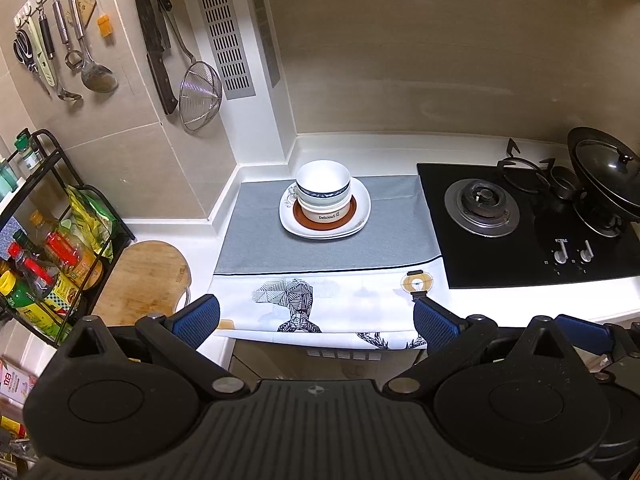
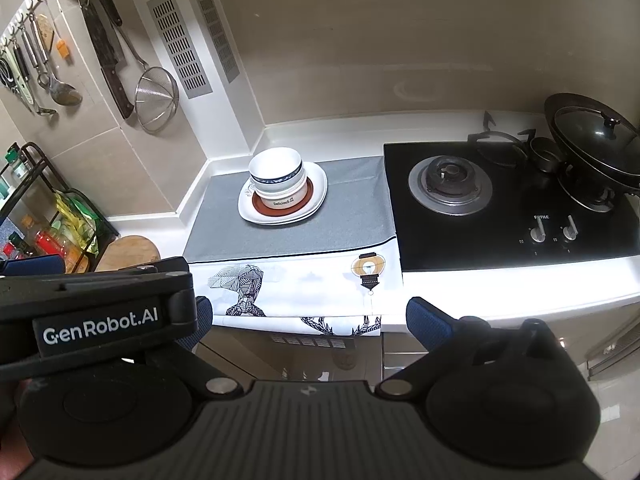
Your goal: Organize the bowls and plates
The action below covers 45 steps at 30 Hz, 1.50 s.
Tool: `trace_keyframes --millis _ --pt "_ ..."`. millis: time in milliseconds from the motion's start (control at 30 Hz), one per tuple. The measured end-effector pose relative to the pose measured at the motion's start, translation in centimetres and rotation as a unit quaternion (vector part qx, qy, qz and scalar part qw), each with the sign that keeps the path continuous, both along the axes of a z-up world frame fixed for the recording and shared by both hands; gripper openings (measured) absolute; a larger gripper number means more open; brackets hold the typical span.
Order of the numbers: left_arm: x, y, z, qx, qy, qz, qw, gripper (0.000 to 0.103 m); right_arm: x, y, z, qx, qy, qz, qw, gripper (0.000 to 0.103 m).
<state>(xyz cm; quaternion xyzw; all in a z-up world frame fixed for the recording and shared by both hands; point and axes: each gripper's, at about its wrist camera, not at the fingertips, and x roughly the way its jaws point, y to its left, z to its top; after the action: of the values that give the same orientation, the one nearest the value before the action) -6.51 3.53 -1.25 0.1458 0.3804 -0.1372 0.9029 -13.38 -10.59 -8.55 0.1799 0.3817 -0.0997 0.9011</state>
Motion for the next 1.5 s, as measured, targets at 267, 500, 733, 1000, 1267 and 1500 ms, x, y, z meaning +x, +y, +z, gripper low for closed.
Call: trace_keyframes --millis 267,500,733,1000,1267,1500 --pt "-0.6 0.0 0.0 0.002 -0.001 0.002 1.0000 0.102 -0.6 0.3 -0.1 0.002 0.000 -0.001 1.000 0.103" --pt "-1.3 -0.1 0.0 0.001 -0.002 0.003 1.0000 0.102 -1.3 0.4 0.0 0.001 -0.001 0.000 1.000 0.103" --pt "-1.9 0.0 0.1 0.002 -0.008 0.004 1.0000 0.102 -1.8 0.6 0.1 0.003 -0.007 0.000 1.000 0.103" --pt "-2.1 0.2 0.2 0.005 -0.010 0.002 0.9999 0.102 -2.0 0.7 0.1 0.005 -0.009 0.000 1.000 0.103" --pt "-1.8 0.1 0.2 0.008 -0.007 0.000 0.9999 0.102 -1.8 0.7 0.0 0.008 -0.005 -0.005 1.000 0.103" --pt "-1.5 0.5 0.0 0.008 -0.006 0.003 0.9999 0.103 -1.3 0.8 -0.2 0.007 -0.003 0.000 1.000 0.103"
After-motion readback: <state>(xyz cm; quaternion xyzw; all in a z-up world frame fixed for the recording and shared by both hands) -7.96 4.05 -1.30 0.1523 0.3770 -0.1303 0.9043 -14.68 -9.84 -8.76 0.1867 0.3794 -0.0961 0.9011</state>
